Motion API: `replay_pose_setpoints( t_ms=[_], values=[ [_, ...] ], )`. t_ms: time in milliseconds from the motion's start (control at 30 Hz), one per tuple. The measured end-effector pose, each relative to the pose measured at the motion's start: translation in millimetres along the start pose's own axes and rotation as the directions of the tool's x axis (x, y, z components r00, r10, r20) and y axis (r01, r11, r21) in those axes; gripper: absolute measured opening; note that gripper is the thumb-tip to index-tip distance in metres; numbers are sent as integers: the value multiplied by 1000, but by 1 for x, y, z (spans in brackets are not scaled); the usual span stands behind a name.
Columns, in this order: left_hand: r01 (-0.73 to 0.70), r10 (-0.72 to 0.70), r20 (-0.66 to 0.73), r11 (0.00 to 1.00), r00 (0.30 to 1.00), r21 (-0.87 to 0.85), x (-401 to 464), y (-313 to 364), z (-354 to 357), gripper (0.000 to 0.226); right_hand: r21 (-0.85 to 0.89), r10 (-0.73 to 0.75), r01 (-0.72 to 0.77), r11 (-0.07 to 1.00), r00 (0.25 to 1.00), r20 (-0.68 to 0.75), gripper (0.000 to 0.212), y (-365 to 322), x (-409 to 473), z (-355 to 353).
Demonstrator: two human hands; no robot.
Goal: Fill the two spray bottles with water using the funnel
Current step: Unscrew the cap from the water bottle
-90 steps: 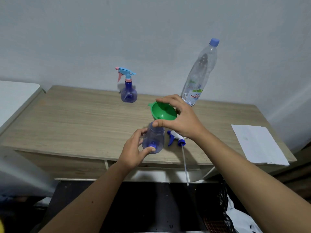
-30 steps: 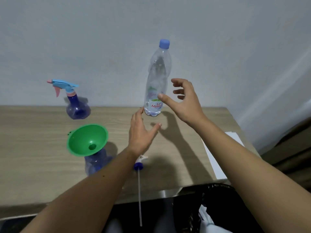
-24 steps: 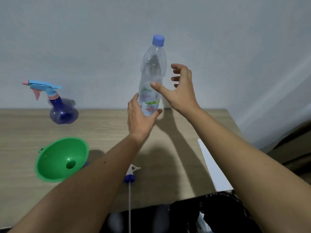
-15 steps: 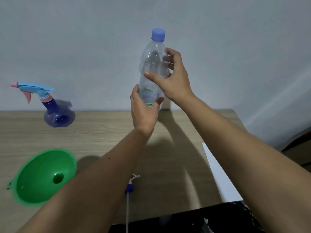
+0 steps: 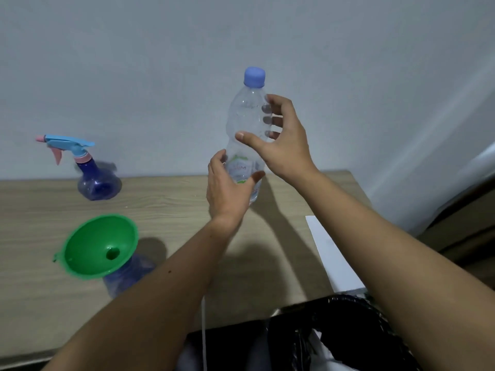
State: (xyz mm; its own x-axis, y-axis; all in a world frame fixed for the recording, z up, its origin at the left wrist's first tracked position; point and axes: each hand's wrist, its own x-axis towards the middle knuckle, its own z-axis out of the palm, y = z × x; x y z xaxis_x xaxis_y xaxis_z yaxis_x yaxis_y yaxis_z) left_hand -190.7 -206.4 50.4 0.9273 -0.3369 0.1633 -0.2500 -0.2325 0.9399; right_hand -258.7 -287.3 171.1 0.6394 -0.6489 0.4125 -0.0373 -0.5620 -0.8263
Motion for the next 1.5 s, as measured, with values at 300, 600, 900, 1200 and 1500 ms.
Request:
replay_pose_setpoints(
  t_ms=[300,600,900,1200,1500],
  values=[
    [-62,51,112,993,992,97,-105,15,-55,102,21,77,-76,997,996,-41,80,-35,-109,-43],
    [-112,80,221,985,972,133,-175,5,-95,104,12,122,-122,992,992,-34,84,-52,-191,-59],
    [-195,141,283,966,949,170,-174,-3,-99,100,26,127,-126,992,992,-28,86,-55,-204,-61],
    [-257,186,359,953,915,161,-165,-9,-101,95,104,118,-98,990,971,-209,59,-82,-184,-59],
    [-291,211,395,944,894,154,-157,-15,-100,93,119,131,-102,988,955,-268,24,-98,-163,-54]
  ],
)
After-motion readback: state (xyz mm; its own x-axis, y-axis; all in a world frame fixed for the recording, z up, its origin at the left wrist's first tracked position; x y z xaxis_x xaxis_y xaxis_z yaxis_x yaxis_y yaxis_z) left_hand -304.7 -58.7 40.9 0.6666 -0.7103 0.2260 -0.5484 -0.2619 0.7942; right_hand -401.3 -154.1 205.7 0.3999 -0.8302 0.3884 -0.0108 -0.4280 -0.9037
